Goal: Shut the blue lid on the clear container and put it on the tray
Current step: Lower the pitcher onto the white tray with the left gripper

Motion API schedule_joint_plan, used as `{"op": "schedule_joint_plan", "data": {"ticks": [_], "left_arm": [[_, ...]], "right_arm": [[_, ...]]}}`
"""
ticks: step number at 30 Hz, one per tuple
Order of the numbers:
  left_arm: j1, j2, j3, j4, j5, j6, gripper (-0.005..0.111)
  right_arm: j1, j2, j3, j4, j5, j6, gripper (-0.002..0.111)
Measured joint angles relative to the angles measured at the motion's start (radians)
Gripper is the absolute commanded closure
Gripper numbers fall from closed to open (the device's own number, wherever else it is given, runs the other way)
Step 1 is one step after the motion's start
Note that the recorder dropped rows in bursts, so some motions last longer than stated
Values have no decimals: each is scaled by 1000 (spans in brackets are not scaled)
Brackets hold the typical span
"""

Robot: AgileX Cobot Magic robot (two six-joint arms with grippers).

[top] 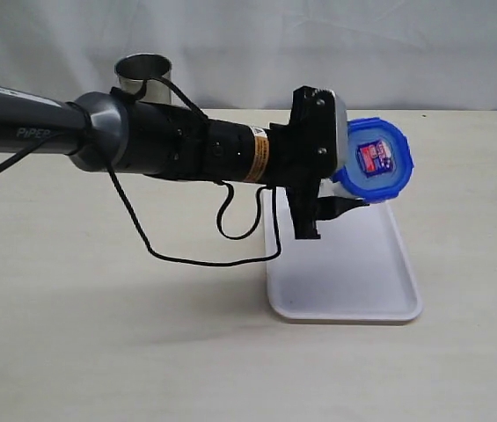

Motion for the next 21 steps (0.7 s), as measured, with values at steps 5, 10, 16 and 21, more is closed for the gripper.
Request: {"op": "schedule_joint_plan", "data": {"ticks": [5, 10, 16, 21], "left_arm": [[34, 0, 0, -49, -117, -191, 107], [36, 10, 0, -146, -203, -311, 107], [36, 56, 0, -217, -250, -371, 107], [36, 95, 0, -180, -219, -376, 107]], "right_arm": [[0, 0, 0, 0, 0, 0, 103], [-1, 0, 0, 0, 0, 0, 103], [-1, 0, 0, 0, 0, 0, 103], [-1, 0, 0, 0, 0, 0, 103]]}}
